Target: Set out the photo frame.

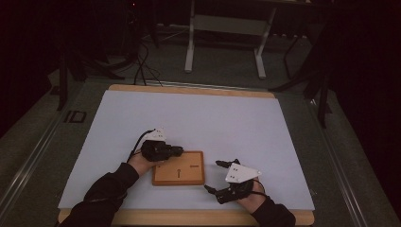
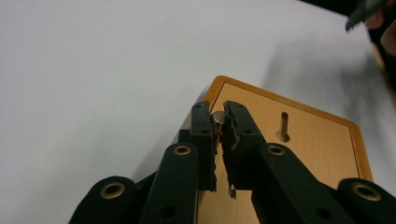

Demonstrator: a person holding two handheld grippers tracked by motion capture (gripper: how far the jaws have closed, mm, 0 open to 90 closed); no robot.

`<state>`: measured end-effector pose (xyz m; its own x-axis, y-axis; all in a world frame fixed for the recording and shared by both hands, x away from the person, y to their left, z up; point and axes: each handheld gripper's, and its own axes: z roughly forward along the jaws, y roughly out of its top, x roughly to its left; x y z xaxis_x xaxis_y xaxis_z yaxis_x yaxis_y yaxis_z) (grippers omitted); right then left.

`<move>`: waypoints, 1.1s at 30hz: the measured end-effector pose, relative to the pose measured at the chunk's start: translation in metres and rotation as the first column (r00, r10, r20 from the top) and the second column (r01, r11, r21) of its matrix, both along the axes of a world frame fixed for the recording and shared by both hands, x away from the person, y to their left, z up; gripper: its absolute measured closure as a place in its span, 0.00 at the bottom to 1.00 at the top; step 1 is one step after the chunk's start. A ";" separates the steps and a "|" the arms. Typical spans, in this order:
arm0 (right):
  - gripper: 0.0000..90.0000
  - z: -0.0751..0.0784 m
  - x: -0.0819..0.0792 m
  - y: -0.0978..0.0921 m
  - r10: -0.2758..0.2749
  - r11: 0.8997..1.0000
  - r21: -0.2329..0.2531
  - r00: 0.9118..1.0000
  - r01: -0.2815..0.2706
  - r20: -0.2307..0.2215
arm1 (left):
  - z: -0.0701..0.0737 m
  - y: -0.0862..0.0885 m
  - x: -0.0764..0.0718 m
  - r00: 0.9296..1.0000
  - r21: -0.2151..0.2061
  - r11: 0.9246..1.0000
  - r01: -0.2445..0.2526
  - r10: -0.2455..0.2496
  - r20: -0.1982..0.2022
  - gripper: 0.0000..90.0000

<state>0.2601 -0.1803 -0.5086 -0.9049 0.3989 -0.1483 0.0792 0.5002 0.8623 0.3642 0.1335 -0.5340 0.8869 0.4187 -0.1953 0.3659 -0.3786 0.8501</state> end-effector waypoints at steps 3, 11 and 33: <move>0.17 -0.002 -0.006 0.006 0.026 0.998 -0.065 0.998 -0.023 0.056 | 0.000 0.000 0.006 1.000 -0.009 1.000 0.010 -0.010 -0.027 0.93; 0.37 -0.015 -0.021 0.019 0.128 0.955 -0.295 0.951 -0.041 0.282 | 0.001 0.000 0.015 0.997 -0.015 0.999 0.042 -0.042 -0.058 0.93; 0.68 -0.037 -0.018 0.037 0.306 0.839 -0.543 0.795 0.035 0.524 | 0.002 0.001 0.022 0.993 -0.020 0.998 0.066 -0.067 -0.098 0.93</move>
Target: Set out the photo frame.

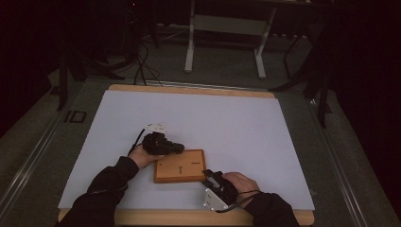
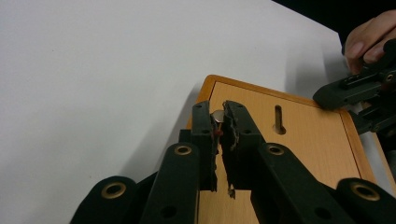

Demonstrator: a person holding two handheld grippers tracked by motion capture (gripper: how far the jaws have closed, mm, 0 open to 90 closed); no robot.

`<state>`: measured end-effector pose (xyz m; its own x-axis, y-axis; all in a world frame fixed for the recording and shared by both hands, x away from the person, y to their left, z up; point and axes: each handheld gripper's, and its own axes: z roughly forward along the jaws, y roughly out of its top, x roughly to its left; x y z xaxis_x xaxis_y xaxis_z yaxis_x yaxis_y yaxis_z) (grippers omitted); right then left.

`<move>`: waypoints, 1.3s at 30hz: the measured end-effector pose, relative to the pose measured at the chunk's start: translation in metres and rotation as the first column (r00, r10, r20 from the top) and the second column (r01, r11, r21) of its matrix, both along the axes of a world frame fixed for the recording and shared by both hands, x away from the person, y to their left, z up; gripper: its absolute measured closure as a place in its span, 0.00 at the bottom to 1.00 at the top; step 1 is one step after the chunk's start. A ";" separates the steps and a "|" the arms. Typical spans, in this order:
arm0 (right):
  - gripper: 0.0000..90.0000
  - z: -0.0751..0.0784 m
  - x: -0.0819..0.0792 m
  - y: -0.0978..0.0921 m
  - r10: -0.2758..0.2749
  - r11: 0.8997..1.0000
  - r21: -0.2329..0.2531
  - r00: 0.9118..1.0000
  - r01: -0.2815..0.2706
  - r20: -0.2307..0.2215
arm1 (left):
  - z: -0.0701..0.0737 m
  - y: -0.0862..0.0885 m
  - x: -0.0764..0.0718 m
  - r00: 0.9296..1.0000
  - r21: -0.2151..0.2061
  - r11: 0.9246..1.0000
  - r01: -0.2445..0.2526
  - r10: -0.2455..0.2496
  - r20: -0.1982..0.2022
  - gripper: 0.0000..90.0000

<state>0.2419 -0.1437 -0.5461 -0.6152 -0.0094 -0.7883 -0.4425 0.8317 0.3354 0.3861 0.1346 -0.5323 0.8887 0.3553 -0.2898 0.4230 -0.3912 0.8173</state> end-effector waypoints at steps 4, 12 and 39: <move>0.69 0.002 0.000 0.000 0.026 0.999 -0.034 0.999 -0.026 0.020 | 0.000 0.000 0.000 1.000 -0.005 1.000 -0.001 0.001 0.000 0.93; 0.72 0.006 0.001 0.000 0.052 0.996 -0.069 0.997 -0.049 0.052 | 0.005 0.004 -0.004 0.999 -0.014 1.000 -0.019 0.020 0.028 0.71; 0.77 0.054 0.030 0.001 0.098 0.995 -0.022 0.991 -0.101 -0.090 | 0.029 0.087 -0.066 0.926 -0.111 0.964 -0.241 0.263 0.272 0.02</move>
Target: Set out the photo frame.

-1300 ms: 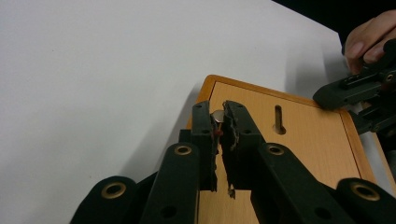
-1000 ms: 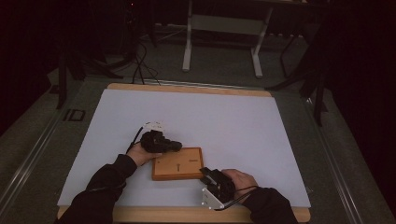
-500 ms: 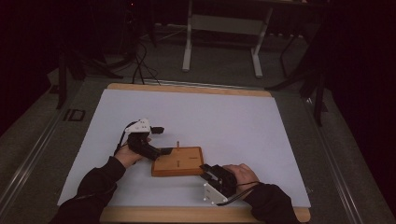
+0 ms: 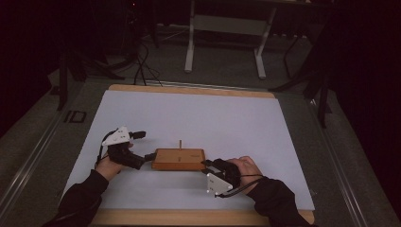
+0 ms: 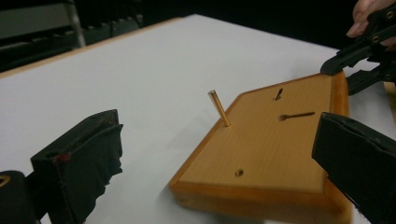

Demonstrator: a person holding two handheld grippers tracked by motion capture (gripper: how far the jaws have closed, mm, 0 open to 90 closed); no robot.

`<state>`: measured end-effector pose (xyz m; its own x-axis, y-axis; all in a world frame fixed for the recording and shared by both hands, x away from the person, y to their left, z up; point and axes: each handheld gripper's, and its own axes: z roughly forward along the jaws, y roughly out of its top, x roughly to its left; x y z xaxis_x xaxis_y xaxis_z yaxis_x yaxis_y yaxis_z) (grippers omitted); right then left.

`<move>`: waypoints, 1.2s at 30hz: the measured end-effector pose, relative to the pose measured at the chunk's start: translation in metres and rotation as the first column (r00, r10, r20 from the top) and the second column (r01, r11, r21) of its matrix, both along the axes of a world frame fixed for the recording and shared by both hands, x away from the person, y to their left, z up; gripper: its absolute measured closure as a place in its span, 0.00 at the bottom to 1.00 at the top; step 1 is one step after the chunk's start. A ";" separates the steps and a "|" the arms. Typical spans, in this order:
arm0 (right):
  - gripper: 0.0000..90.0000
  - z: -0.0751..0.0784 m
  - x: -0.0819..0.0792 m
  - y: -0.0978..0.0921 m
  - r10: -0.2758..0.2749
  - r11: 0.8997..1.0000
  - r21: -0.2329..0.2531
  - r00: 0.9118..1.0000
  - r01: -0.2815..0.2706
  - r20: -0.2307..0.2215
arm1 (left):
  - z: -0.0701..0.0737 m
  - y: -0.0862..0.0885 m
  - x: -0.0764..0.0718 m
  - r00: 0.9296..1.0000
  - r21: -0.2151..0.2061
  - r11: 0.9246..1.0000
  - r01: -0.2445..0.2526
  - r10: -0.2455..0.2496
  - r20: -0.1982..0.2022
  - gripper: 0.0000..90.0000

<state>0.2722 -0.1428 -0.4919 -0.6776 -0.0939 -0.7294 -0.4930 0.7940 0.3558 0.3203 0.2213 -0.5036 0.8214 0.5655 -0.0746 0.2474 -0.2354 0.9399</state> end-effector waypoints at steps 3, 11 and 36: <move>0.77 0.005 0.004 0.000 -0.009 1.000 0.012 0.999 0.009 -0.038 | -0.001 0.007 -0.008 1.000 0.010 1.000 -0.018 0.017 0.014 0.02; 0.77 0.017 0.018 0.000 -0.016 0.999 0.042 0.992 0.021 -0.124 | -0.011 0.013 -0.020 0.999 -0.005 0.999 -0.039 0.039 0.006 0.02; 0.74 0.045 0.091 0.000 -0.098 0.976 0.136 0.907 0.168 -0.410 | -0.021 0.008 -0.022 0.998 -0.022 0.998 -0.057 0.057 0.003 0.02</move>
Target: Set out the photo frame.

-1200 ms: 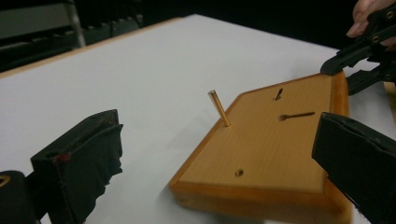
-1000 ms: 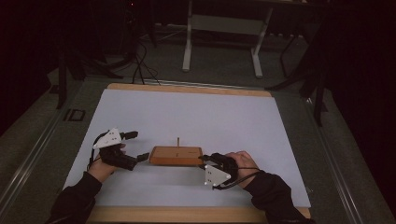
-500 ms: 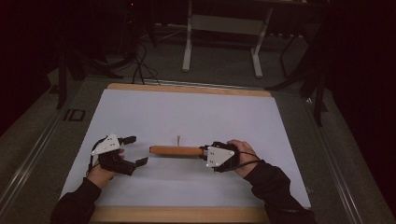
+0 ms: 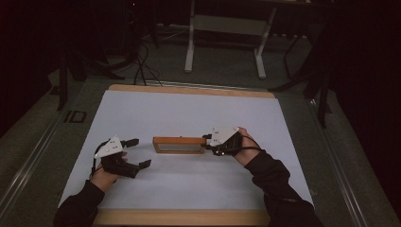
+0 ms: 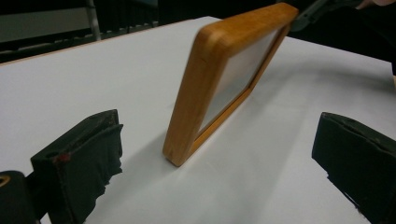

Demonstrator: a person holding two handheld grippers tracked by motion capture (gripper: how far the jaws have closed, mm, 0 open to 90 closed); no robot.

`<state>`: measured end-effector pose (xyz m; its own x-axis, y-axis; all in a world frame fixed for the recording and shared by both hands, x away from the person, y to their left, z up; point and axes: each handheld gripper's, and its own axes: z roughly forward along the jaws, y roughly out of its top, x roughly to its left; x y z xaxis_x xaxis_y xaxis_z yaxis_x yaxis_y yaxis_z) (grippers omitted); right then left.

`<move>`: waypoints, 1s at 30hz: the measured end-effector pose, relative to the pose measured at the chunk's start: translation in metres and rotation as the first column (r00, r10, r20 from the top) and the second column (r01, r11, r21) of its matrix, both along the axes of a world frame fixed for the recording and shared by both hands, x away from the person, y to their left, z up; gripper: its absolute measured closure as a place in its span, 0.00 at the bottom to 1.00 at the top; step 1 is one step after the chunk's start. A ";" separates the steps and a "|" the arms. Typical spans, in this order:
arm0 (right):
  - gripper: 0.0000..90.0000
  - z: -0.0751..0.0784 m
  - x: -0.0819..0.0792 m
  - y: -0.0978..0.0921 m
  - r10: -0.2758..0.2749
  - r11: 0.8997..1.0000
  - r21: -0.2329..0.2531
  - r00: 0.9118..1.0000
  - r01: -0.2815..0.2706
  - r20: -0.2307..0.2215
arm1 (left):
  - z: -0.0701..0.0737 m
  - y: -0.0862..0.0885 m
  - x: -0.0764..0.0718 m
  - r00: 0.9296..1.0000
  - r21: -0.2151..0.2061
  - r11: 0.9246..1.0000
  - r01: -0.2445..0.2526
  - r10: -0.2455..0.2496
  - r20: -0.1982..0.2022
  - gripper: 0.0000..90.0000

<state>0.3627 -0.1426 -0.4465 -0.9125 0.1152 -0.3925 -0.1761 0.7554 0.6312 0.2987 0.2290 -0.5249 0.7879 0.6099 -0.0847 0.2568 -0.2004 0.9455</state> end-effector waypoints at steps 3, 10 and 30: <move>0.74 0.001 0.007 0.001 -0.027 1.000 0.012 0.999 0.027 -0.029 | -0.002 0.000 0.000 1.000 0.001 1.000 -0.005 0.005 -0.001 0.02; 0.72 0.001 0.027 0.002 -0.070 0.996 0.044 0.992 0.075 -0.109 | -0.005 0.000 0.001 1.000 0.006 1.000 -0.009 0.009 -0.004 0.02; 0.70 0.000 0.057 0.006 -0.162 0.979 0.085 0.959 0.186 -0.235 | -0.010 -0.002 0.002 1.000 0.012 1.000 -0.003 0.003 -0.018 0.02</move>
<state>0.4193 -0.1361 -0.4467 -0.9379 0.3097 -0.1563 0.1081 0.6890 0.7166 0.3004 0.2268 -0.5350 0.7844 0.6136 -0.0912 0.2742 -0.2112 0.9382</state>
